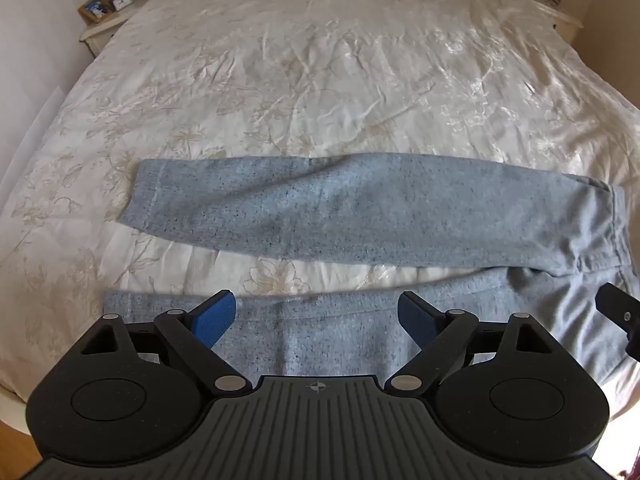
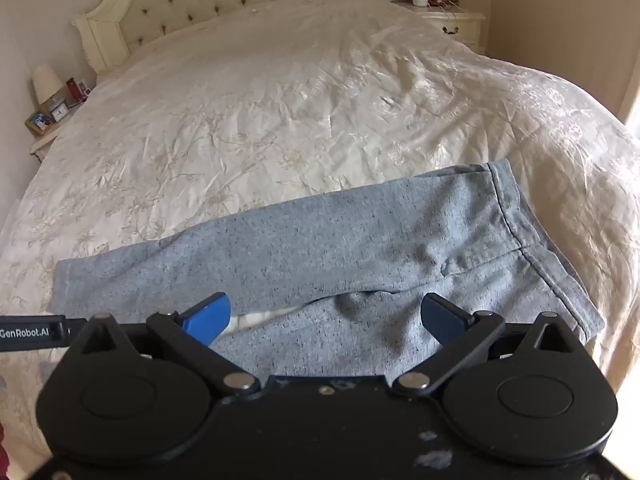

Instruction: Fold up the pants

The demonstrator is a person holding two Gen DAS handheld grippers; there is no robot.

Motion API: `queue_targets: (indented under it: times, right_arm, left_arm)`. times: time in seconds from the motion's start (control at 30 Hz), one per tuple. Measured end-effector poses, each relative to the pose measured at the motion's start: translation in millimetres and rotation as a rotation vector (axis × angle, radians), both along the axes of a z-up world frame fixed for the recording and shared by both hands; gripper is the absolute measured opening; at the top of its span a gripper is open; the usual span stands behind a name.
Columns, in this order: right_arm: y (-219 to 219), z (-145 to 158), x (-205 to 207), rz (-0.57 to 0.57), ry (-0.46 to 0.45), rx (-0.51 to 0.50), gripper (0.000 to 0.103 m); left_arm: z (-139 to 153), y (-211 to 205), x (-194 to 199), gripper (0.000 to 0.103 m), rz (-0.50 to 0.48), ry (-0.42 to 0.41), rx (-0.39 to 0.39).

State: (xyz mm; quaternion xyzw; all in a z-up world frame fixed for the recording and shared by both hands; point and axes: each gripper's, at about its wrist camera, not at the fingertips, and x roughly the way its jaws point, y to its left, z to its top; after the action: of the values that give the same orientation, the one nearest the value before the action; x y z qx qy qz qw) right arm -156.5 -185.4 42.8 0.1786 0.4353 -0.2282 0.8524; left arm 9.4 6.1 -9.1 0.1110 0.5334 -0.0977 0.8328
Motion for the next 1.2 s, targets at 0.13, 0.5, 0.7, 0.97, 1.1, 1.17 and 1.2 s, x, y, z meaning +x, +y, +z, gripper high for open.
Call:
queue_targets:
  times: [0.13,0.5,0.7,0.97,1.1,1.17,1.2]
  right_arm:
    - [4,0,0,-0.018,0.021,0.003,0.103]
    - [13,0,-3,-0.031,0.081,0.022,0.103]
    - [14,1,0,-0.045,0.1,0.025,0.103]
    - [16,-3,3,-0.052,0.124,0.033,0.103]
    - [16,-4,5,-0.055,0.127,0.039,0.103]
    - [16,-5,6,-0.055,0.128,0.039,0.103]
    - [15,-5,6,-0.054,0.129,0.039,0.103]
  left_arm:
    - [-3,0,-2,0.088,-0.02,0.011,-0.005]
    - [-5,5,2,0.088,-0.047,0.052,-0.012]
    - [-8,5,3,0.088,-0.051,0.063,-0.007]
    - [-13,5,3,0.088,-0.063,0.073,-0.001]
    - [-15,4,3,0.088,-0.065,0.078,0.003]
    - [-16,4,4,0.088,-0.068,0.079,0.004]
    - [-16,4,4,0.088,-0.068,0.079,0.005]
